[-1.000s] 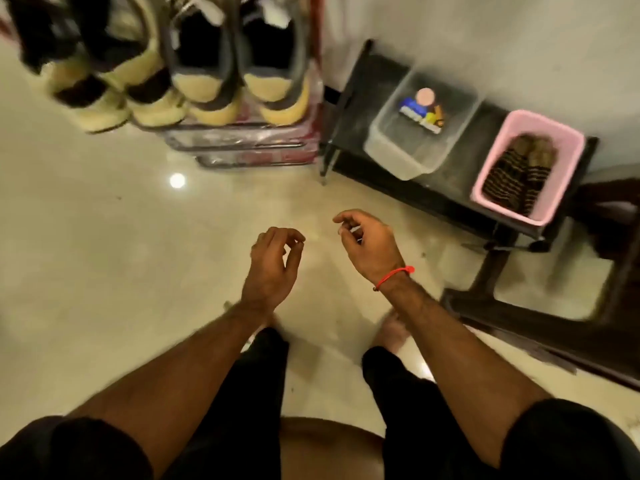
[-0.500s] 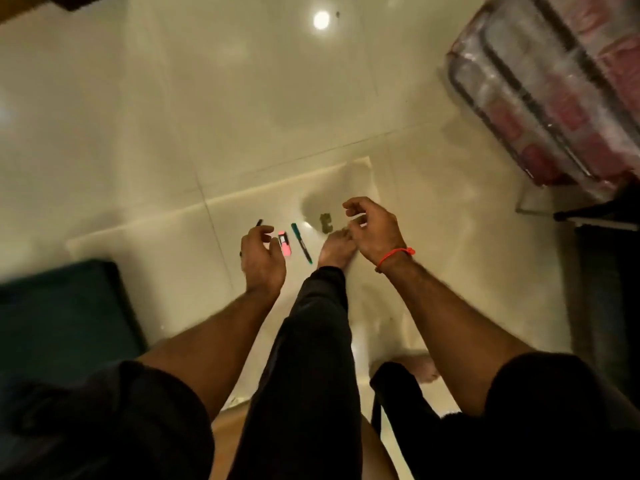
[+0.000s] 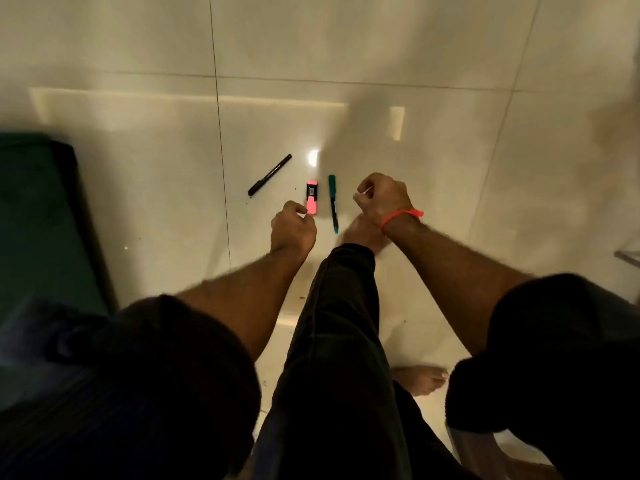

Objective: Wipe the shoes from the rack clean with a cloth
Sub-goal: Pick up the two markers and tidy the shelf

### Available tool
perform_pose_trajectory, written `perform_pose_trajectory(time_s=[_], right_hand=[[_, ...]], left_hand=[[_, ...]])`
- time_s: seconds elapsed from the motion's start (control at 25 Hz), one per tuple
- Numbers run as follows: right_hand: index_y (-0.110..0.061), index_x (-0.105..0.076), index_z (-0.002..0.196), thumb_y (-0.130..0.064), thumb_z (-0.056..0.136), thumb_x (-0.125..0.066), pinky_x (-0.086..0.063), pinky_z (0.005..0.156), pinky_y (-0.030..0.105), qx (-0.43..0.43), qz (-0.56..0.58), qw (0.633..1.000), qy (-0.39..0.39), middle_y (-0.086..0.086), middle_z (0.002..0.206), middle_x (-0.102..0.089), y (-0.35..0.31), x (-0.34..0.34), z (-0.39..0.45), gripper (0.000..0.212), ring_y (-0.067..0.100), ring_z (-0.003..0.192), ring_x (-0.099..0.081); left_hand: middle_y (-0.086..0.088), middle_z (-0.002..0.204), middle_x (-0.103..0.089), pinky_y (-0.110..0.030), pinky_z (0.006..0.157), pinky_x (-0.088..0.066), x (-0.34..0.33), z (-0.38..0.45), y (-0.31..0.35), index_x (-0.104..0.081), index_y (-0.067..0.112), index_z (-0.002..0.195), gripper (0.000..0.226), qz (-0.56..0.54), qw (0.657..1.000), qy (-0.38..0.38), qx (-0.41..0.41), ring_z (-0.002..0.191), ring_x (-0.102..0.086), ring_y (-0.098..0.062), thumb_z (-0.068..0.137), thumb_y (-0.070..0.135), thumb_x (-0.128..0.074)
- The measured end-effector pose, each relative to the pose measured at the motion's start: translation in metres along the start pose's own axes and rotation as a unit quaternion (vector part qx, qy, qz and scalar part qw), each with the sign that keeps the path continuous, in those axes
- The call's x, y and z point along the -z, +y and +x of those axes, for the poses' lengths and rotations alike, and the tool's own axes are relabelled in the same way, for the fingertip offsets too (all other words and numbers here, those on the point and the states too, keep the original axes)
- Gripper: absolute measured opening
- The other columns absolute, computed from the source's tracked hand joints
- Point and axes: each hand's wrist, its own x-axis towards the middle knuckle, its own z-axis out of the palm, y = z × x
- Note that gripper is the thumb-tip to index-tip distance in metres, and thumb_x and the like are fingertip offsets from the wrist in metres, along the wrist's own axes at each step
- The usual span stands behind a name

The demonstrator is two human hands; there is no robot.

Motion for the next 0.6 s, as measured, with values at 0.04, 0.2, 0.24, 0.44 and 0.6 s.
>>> perform_pose_trajectory(time_s=[0.04, 0.2, 0.24, 0.44, 0.6], right_hand=[[-0.012, -0.068, 0.104, -0.023, 0.091, -0.068, -0.047, 0.09, 0.029, -0.01, -0.013, 1.0, -0.015, 0.014, 0.112, -0.067, 0.002, -0.013, 0.013, 0.017, 0.024, 0.103, -0.06], [-0.007, -0.062, 0.115, -0.033, 0.093, -0.067, -0.048, 0.091, 0.035, -0.049, -0.059, 0.996, -0.042, 0.018, 0.122, -0.061, 0.008, -0.071, 0.057, 0.035, 0.031, 0.109, -0.06], [-0.006, -0.059, 0.12, -0.035, 0.093, -0.067, -0.048, 0.092, 0.037, -0.067, -0.071, 0.995, -0.037, 0.018, 0.125, -0.058, 0.009, -0.081, 0.063, 0.04, 0.033, 0.112, -0.058], [-0.005, -0.045, 0.134, -0.036, 0.095, -0.063, -0.046, 0.096, 0.043, -0.056, -0.138, 0.989, 0.013, 0.018, 0.136, -0.045, 0.021, -0.115, 0.078, 0.053, 0.039, 0.12, -0.055], [-0.006, -0.058, 0.122, -0.033, 0.093, -0.06, -0.047, 0.092, 0.04, -0.054, -0.094, 0.994, 0.022, 0.015, 0.127, -0.055, 0.02, -0.109, 0.086, 0.04, 0.035, 0.114, -0.058]], left_hand=[[-0.015, 0.119, -0.067, -0.035, 0.089, -0.052, -0.008, 0.015, 0.001, -0.059, 0.009, 0.125, 0.029, 0.011, 1.0, -0.012, 0.01, 0.11, -0.064, -0.031, 0.099, 0.022, -0.061], [-0.017, 0.141, -0.049, -0.042, 0.102, -0.045, -0.036, 0.074, -0.002, -0.041, 0.008, 0.142, 0.055, 0.078, 0.995, -0.044, 0.042, 0.128, -0.051, -0.037, 0.098, 0.03, -0.065], [-0.017, 0.142, -0.046, -0.044, 0.103, -0.044, -0.042, 0.084, -0.003, -0.038, 0.008, 0.144, 0.06, 0.093, 0.993, -0.05, 0.045, 0.129, -0.05, -0.038, 0.096, 0.031, -0.067], [-0.017, 0.144, -0.042, -0.043, 0.107, -0.041, -0.057, 0.105, -0.015, -0.036, 0.01, 0.147, 0.062, 0.14, 0.989, -0.044, -0.035, 0.129, -0.048, -0.036, 0.096, 0.023, -0.068], [-0.017, 0.137, -0.054, -0.04, 0.099, -0.047, -0.059, 0.105, -0.01, -0.044, 0.007, 0.141, 0.053, 0.088, 0.996, -0.027, -0.017, 0.123, -0.055, -0.035, 0.095, 0.021, -0.068]])
